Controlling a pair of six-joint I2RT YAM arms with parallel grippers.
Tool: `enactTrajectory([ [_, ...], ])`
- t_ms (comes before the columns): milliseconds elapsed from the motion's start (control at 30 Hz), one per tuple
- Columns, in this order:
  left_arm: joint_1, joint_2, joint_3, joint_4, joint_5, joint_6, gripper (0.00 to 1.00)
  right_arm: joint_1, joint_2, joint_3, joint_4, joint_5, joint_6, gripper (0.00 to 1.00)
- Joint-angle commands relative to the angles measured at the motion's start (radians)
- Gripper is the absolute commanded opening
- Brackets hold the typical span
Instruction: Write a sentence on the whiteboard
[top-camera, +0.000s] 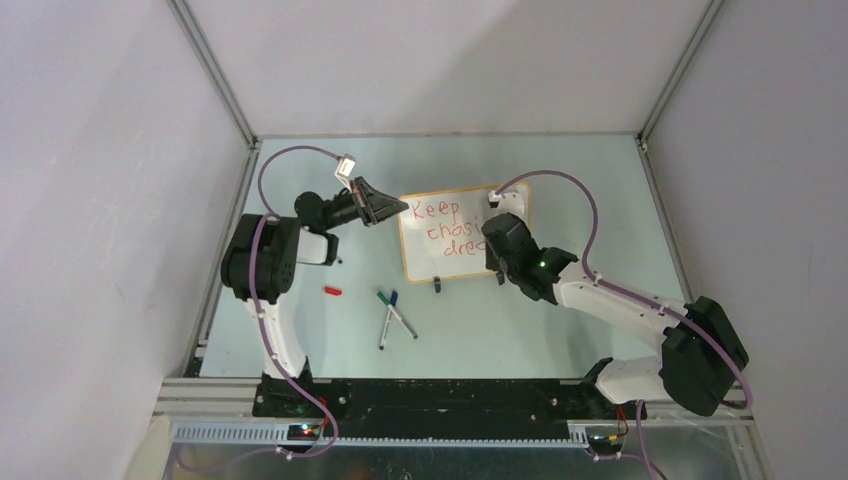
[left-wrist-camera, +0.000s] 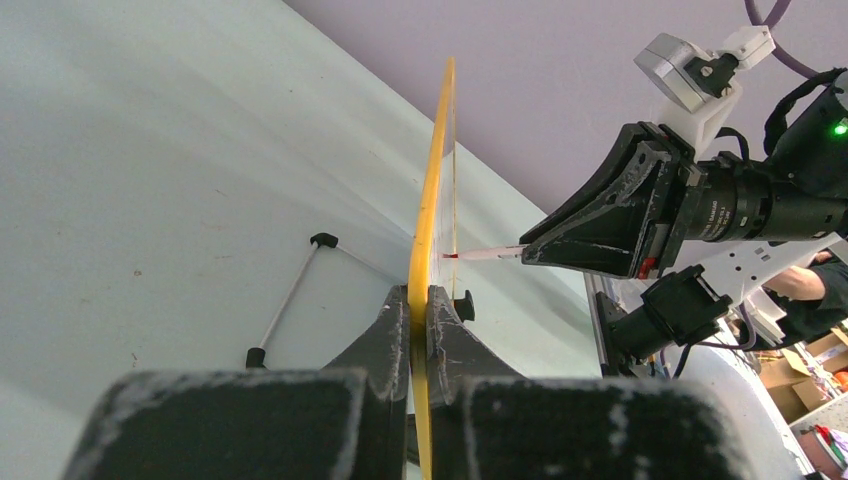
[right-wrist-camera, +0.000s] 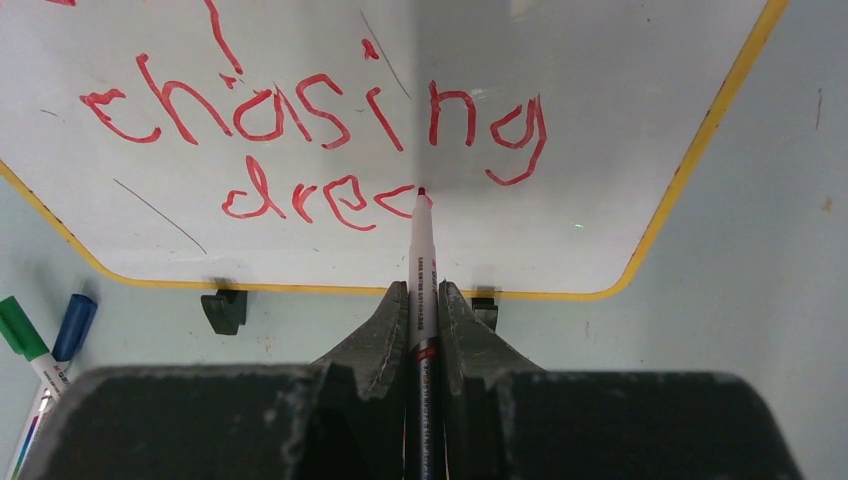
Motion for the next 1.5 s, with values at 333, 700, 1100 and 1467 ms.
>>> enactTrajectory([
  [333,-0.008,-0.031,-0.014,0.058,0.046,0.072,0.0,-0.013,-0.018,0.036,0.03,0.008,-0.009,0.0],
  [700,-0.007,-0.032,-0.015,0.058,0.047,0.073,0.0,-0.005,-0.011,0.036,-0.018,0.023,0.006,0.0],
  [1100,-0.006,-0.032,-0.016,0.058,0.047,0.072,0.0,0.009,-0.01,0.024,-0.042,0.039,0.019,0.0],
  [1467,-0.006,-0.031,-0.016,0.058,0.046,0.072,0.0,0.008,-0.016,0.021,-0.051,0.029,0.023,0.0],
])
